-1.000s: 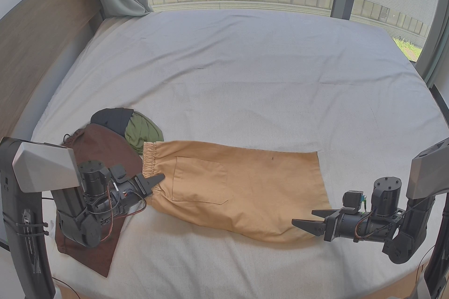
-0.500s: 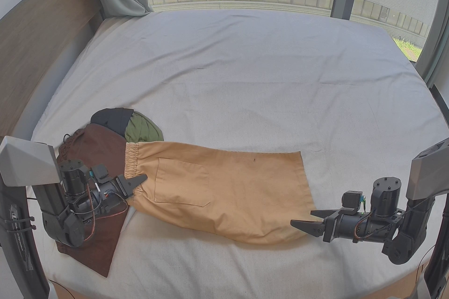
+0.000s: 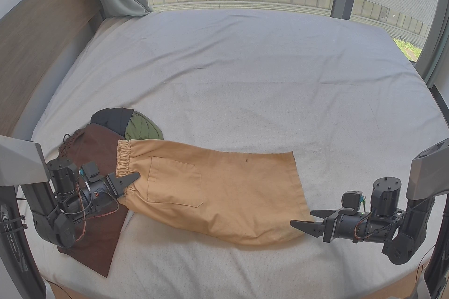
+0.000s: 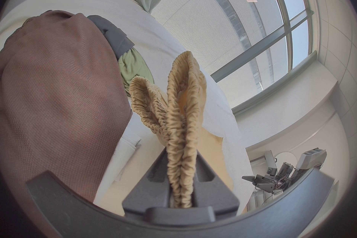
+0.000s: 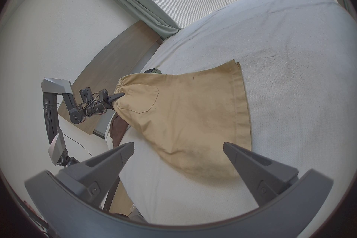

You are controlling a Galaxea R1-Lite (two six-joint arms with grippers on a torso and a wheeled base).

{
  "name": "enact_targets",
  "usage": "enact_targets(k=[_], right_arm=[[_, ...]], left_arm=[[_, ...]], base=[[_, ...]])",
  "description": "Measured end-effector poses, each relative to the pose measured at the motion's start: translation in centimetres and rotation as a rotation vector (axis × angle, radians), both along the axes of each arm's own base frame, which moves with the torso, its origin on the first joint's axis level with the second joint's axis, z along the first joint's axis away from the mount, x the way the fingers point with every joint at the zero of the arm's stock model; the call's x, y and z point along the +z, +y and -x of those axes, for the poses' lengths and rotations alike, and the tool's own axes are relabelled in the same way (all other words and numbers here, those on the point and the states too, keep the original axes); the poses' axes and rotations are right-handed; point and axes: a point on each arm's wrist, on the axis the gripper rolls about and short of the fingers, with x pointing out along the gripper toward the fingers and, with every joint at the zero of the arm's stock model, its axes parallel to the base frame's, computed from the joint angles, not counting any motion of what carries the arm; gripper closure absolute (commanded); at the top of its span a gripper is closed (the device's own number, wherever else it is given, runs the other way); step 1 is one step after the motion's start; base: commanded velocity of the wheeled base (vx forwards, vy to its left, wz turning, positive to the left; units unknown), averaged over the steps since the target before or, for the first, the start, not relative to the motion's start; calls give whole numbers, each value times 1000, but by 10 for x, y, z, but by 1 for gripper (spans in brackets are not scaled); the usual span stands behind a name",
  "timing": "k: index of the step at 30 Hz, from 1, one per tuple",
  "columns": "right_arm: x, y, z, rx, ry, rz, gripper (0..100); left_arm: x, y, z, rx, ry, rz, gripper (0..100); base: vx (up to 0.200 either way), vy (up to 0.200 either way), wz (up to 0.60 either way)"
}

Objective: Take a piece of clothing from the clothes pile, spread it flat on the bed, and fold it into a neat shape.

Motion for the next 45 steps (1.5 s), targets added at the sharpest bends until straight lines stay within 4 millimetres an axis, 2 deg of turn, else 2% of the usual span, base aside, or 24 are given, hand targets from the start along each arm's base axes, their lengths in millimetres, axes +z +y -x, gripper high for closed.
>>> enact_targets(k=[4, 22, 34, 45], right_arm=[[0, 0, 0, 0, 0, 0, 0], [0, 0, 1, 2, -1, 1, 0], [0, 0, 0, 1, -2, 1, 0], [0, 0, 0, 0, -1, 1, 0]], left_arm=[[3, -8, 0, -21, -11, 0, 100], [22, -67, 1, -151, -97, 6, 100], [28, -84, 1, -196, -103, 46, 100], [36, -111, -3, -259, -99, 129, 100]], base=[[0, 0, 0], [0, 0, 0], [0, 0, 0], [0, 0, 0]])
